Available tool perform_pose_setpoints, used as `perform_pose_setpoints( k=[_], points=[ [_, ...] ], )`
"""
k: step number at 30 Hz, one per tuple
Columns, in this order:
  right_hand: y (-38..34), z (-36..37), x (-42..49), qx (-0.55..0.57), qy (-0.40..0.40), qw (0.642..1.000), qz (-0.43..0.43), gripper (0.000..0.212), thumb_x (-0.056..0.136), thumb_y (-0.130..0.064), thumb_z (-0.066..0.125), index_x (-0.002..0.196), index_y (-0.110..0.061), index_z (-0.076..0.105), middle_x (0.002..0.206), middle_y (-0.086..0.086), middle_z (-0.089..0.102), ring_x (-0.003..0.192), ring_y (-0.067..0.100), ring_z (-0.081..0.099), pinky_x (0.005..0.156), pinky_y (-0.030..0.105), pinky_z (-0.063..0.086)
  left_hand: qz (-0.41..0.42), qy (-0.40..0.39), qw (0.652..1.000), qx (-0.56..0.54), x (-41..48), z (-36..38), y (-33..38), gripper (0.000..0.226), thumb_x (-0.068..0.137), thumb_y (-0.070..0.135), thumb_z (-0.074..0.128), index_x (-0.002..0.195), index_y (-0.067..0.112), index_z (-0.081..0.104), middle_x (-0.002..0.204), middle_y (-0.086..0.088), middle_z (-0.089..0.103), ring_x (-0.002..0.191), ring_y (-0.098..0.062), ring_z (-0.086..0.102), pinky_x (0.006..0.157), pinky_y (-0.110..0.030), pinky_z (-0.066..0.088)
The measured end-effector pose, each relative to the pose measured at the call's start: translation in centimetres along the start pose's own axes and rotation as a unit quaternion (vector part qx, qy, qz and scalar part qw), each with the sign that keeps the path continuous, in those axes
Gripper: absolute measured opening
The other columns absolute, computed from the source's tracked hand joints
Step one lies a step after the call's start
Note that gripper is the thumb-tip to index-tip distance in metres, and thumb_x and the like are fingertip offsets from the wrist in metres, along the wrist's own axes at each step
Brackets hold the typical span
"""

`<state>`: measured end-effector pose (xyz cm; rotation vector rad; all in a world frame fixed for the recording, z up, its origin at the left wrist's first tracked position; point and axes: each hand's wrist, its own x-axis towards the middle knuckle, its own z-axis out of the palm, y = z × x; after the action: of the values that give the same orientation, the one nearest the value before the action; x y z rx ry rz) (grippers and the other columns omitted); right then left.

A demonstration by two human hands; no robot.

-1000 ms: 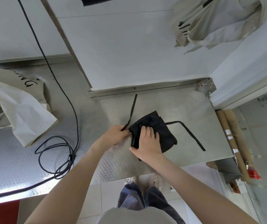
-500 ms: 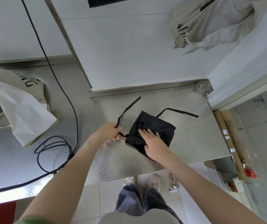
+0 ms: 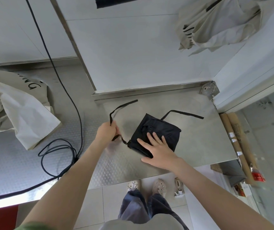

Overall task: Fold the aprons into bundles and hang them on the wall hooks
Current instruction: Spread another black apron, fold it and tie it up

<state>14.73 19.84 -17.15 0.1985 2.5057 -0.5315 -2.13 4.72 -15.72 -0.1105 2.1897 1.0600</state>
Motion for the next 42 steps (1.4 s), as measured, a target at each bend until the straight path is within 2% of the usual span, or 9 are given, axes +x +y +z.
perform_pose_setpoints(
  k=[3, 8, 15, 18, 22, 28, 35, 40, 42],
  points=[
    [-0.1, -0.1, 0.0, 0.02, -0.004, 1.0, 0.008, 0.074, 0.094, -0.058, 0.04, 0.151, -0.041, -0.004, 0.161, -0.001, -0.01, 0.147, 0.021, -0.017, 0.118, 0.047, -0.009, 0.011, 0.004, 1.0, -0.003, -0.1, -0.1, 0.0, 0.049, 0.104, 0.025, 0.032, 0.066, 0.009, 0.059, 0.068, -0.007, 0.065, 0.072, -0.024, 0.061, 0.077, -0.033, 0.052],
    [-0.4, -0.2, 0.2, 0.083, 0.01, 0.996, 0.027, 0.065, 0.101, -0.051, 0.023, 0.153, -0.024, -0.005, 0.161, -0.006, -0.006, 0.146, 0.009, -0.013, 0.119, 0.041, -0.01, -0.043, -0.167, 0.984, 0.049, -1.2, 1.6, -0.3, 0.027, 0.097, 0.029, 0.044, 0.085, 0.009, 0.056, 0.075, -0.004, 0.057, 0.057, -0.014, 0.055, 0.046, -0.022, 0.046],
    [0.6, -1.7, 0.2, 0.214, 0.073, 0.974, 0.021, 0.046, 0.101, -0.017, 0.039, 0.147, -0.023, 0.036, 0.153, -0.007, 0.034, 0.141, 0.009, 0.03, 0.115, 0.022, 0.019, 0.087, -0.065, 0.971, 0.212, -0.7, 5.5, 0.4, 0.047, 0.08, 0.052, 0.067, 0.099, 0.011, 0.053, 0.099, -0.003, 0.06, 0.093, -0.021, 0.056, 0.069, -0.029, 0.042],
    [1.4, -2.5, 0.6, 0.299, 0.158, 0.94, 0.047, 0.055, 0.099, -0.008, 0.044, 0.149, -0.024, 0.03, 0.139, -0.003, 0.047, 0.118, 0.008, 0.05, 0.106, 0.023, 0.037, 0.101, -0.086, 0.926, 0.354, -0.6, 7.2, 1.1, 0.053, 0.078, 0.055, 0.066, 0.109, 0.014, 0.053, 0.104, -0.004, 0.062, 0.099, -0.024, 0.059, 0.082, -0.034, 0.044],
    [2.9, -3.9, 1.5, 0.184, 0.197, 0.962, 0.04, 0.059, 0.097, -0.016, 0.051, 0.149, -0.031, 0.027, 0.122, -0.003, 0.042, 0.106, 0.008, 0.037, 0.095, 0.025, 0.036, 0.117, -0.148, 0.914, 0.359, -0.4, 8.3, 1.1, 0.044, 0.087, 0.042, 0.062, 0.12, 0.014, 0.053, 0.113, -0.005, 0.061, 0.105, -0.024, 0.057, 0.09, -0.036, 0.045],
    [4.5, -4.7, 2.3, 0.093, 0.219, 0.971, 0.018, 0.019, 0.095, -0.027, 0.057, 0.108, -0.017, 0.066, 0.118, -0.002, 0.048, 0.11, 0.019, 0.036, 0.093, 0.03, 0.026, 0.142, -0.241, 0.937, 0.21, -0.4, 7.3, 1.3, 0.041, 0.09, 0.025, 0.061, 0.129, 0.018, 0.051, 0.121, -0.004, 0.06, 0.11, -0.023, 0.056, 0.098, -0.037, 0.045],
    [4.0, -6.4, 2.6, 0.121, 0.132, 0.982, 0.06, 0.037, 0.103, -0.027, 0.035, 0.066, -0.027, 0.034, 0.074, -0.01, 0.038, 0.1, 0.021, 0.044, 0.096, 0.039, 0.03, 0.139, -0.309, 0.922, 0.188, -1.0, 6.9, 2.5, 0.05, 0.089, 0.02, 0.064, 0.135, 0.021, 0.045, 0.126, 0.0, 0.057, 0.111, -0.018, 0.054, 0.097, -0.03, 0.044],
    [4.3, -6.5, 2.5, 0.216, 0.154, 0.964, 0.033, 0.025, 0.096, -0.002, 0.039, 0.112, -0.02, 0.047, 0.102, -0.005, 0.054, 0.09, 0.01, 0.047, 0.096, 0.033, 0.035, 0.176, -0.24, 0.912, 0.282, -1.5, 7.2, 3.0, 0.051, 0.088, 0.012, 0.061, 0.127, 0.011, 0.028, 0.094, -0.007, 0.054, 0.07, -0.014, 0.052, 0.056, -0.021, 0.042],
    [4.6, -6.7, 2.5, 0.203, 0.139, 0.969, 0.01, 0.028, 0.096, -0.004, 0.039, 0.115, -0.022, 0.051, 0.108, -0.007, 0.053, 0.097, 0.011, 0.05, 0.097, 0.034, 0.036, 0.218, -0.199, 0.909, 0.294, -1.7, 7.3, 3.2, 0.056, 0.088, 0.006, 0.057, 0.131, 0.013, 0.022, 0.104, -0.012, 0.05, 0.067, -0.014, 0.048, 0.056, -0.022, 0.038]
  ],
)
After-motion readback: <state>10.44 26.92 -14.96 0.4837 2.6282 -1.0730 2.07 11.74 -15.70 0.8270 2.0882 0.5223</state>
